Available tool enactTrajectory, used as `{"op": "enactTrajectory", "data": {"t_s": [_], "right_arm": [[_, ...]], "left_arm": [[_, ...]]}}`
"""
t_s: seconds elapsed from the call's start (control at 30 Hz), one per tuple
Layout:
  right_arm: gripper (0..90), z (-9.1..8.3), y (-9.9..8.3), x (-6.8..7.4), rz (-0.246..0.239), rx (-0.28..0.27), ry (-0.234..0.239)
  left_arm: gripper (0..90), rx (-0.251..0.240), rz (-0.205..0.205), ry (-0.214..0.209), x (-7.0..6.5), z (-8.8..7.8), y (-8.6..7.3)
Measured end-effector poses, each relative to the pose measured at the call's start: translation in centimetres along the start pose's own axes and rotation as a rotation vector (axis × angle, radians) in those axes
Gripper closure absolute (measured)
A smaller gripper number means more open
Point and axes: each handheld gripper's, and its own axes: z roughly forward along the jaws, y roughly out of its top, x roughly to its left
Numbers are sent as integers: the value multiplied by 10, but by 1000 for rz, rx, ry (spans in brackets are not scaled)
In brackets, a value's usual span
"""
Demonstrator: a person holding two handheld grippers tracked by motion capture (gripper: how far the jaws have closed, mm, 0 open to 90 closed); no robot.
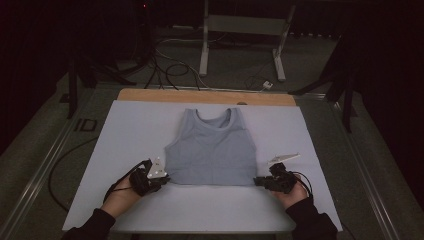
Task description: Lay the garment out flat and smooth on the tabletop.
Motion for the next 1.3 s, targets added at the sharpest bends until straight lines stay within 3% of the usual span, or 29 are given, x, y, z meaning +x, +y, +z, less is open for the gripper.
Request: {"op": "enactTrajectory", "data": {"t_s": [0.3,0.43,0.47,0.57,0.67,0.77,0.83,0.9,0.97,1.03,1.2,1.3], "right_arm": [[867,4,-1,1,-16,14,-17],[850,3,-1,3,-23,11,-22],[828,2,0,3,-27,5,-21],[688,-2,3,5,-43,-22,-17],[534,-6,6,7,-53,-67,-19],[405,-11,11,11,-101,-101,-31],[345,-14,14,14,-114,-134,-17],[293,-16,19,18,-131,-156,-3],[183,-18,22,21,-164,-173,37],[164,-20,24,23,-158,-203,65],[127,-24,27,30,-247,-290,73],[99,-25,25,33,-281,-331,65]], "left_arm": [[824,8,-35,-43,5,6,-4],[765,8,-42,-61,6,6,-4],[765,4,-49,-60,7,5,-4],[611,-20,-53,-38,8,0,-4],[513,-68,-82,-49,11,-8,-3],[360,-107,-102,-44,13,-15,0],[241,-122,-128,-46,14,-18,2],[178,-147,-132,-58,13,-20,3],[130,-171,-132,-71,12,-21,3],[75,-194,-146,-109,12,-22,4],[16,-276,-175,-193,16,-28,6],[17,-306,-186,-199,18,-32,7]]}}
